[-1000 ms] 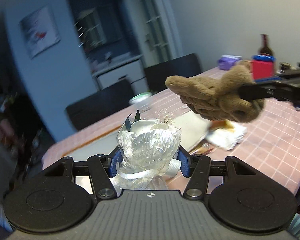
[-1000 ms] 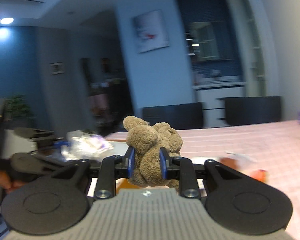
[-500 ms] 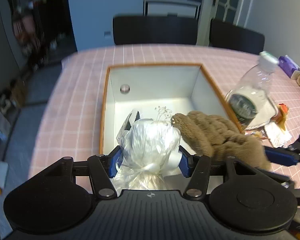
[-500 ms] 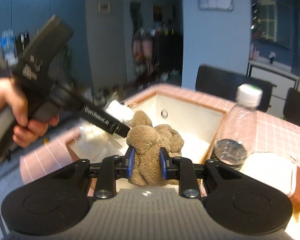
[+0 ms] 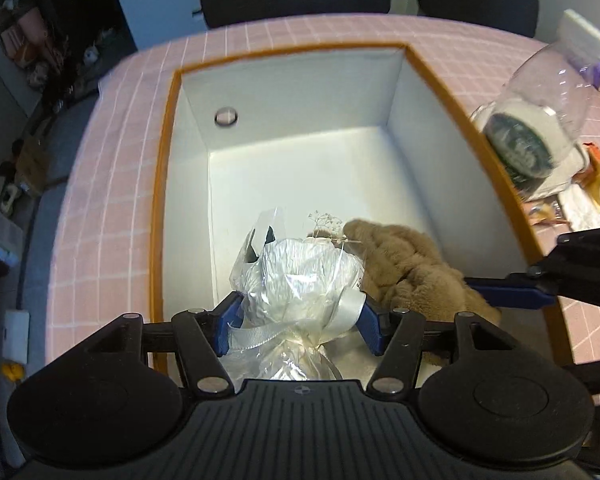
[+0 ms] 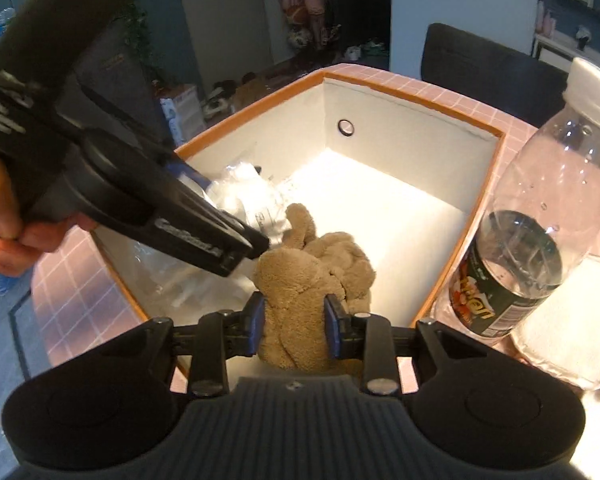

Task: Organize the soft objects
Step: 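Carry the plastic bag and plush dog into the orange box and release both, then grasp the white cloth bag with the left tool while the right tool grasps the yellow cloth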

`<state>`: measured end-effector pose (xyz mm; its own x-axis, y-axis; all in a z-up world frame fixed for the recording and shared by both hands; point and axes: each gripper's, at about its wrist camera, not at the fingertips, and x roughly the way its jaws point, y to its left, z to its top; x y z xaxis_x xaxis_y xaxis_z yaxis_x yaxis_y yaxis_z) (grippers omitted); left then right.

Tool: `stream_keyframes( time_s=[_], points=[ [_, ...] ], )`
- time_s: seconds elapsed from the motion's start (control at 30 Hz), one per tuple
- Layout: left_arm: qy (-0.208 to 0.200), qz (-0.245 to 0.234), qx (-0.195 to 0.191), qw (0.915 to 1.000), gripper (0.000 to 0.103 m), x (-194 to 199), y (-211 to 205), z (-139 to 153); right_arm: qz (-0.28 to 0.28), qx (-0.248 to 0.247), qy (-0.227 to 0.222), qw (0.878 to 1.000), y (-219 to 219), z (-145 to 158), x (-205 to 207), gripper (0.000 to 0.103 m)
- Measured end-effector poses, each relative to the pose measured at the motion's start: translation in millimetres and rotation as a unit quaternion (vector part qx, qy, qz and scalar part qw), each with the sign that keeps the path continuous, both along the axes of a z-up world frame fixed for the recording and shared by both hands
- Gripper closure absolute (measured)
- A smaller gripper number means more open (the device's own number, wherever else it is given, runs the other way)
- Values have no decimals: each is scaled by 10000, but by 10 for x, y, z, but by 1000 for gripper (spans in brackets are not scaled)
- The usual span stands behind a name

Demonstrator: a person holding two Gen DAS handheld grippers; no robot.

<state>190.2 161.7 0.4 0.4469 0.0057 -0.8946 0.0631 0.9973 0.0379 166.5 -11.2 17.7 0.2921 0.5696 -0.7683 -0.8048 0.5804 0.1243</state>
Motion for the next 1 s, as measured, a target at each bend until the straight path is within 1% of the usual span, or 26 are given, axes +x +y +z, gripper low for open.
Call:
stream_keyframes(
  time_s=[0.07,0.1,0.13,0.2,0.23,0.3,0.33,0.37,0.53,0.6,0.7,0.77,0.9,1.0],
  points=[
    [142,66,-51,9999,31,20,35,-66,41,10,34,10000,10,6,-5,68],
    [219,90,-84,9997,26,31,37,-97,67,30,79,9999,32,19,-27,68],
    [272,85,-53,9996,26,27,36,-114,92,53,131,9999,40,12,-71,66],
    [248,-16,148,9996,23,-2,-6,-107,132,85,249,9996,48,-11,-50,66],
    [248,-13,174,9995,23,-22,-13,-100,167,98,301,9994,50,-9,-68,66],
    [234,-25,148,9996,20,-54,-20,-85,195,100,375,9991,73,-2,-53,62],
    [239,-34,133,9996,18,-61,-24,-70,187,107,391,9990,68,-2,-43,58],
    [233,-21,115,9997,15,-77,-15,-56,176,113,384,9990,69,10,-28,57],
    [125,-33,134,9998,14,-93,-34,73,170,109,229,9995,9,152,-44,56],
    [74,-61,160,9998,16,-122,-56,120,179,93,142,9997,-38,227,-81,55],
    [-110,-133,260,9995,20,-192,-129,218,156,73,-23,9998,-176,335,-167,55],
    [-347,-241,317,9986,20,-281,-191,305,137,87,-115,9998,-316,414,-224,55],
    [-749,-566,277,9952,22,-507,-383,498,-25,103,-253,9996,-680,517,-264,53],
    [-1060,-898,239,9900,23,-679,-615,634,-393,177,-324,9985,-1068,566,-196,45]
  ],
)
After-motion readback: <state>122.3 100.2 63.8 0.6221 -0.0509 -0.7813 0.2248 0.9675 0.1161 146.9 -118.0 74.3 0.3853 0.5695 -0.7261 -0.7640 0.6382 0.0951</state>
